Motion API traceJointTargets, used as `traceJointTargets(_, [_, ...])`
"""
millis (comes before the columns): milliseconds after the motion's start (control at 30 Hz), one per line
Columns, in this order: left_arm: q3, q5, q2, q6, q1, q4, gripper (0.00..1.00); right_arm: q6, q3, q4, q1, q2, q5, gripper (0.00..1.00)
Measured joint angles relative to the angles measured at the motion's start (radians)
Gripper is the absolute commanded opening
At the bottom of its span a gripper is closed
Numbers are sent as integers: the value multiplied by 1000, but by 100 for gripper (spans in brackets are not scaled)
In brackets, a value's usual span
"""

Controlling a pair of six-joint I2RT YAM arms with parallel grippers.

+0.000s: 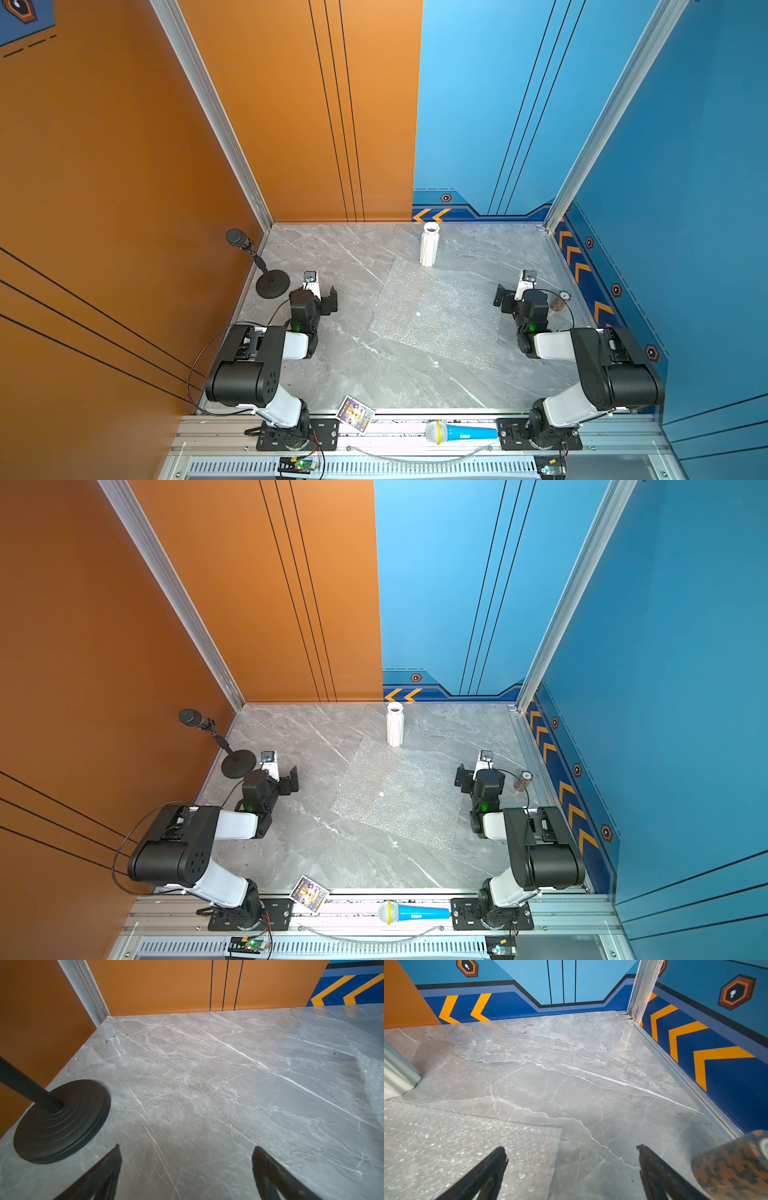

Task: Unwrap the vase from the bubble wrap
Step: Reset both arms

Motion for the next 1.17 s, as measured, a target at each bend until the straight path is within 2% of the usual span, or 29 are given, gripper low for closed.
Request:
traceJointTargets(300, [-9,-56,0,19,-35,27,98,-8,0,0,8,0,7,100])
traceJointTargets(633, [-11,-69,0,26,-35,39,98,-15,0,0,8,0,7,100])
traceJointTargets(1167, [-6,-29,0,26,-14,13,98,-15,0,-2,6,0,3,100])
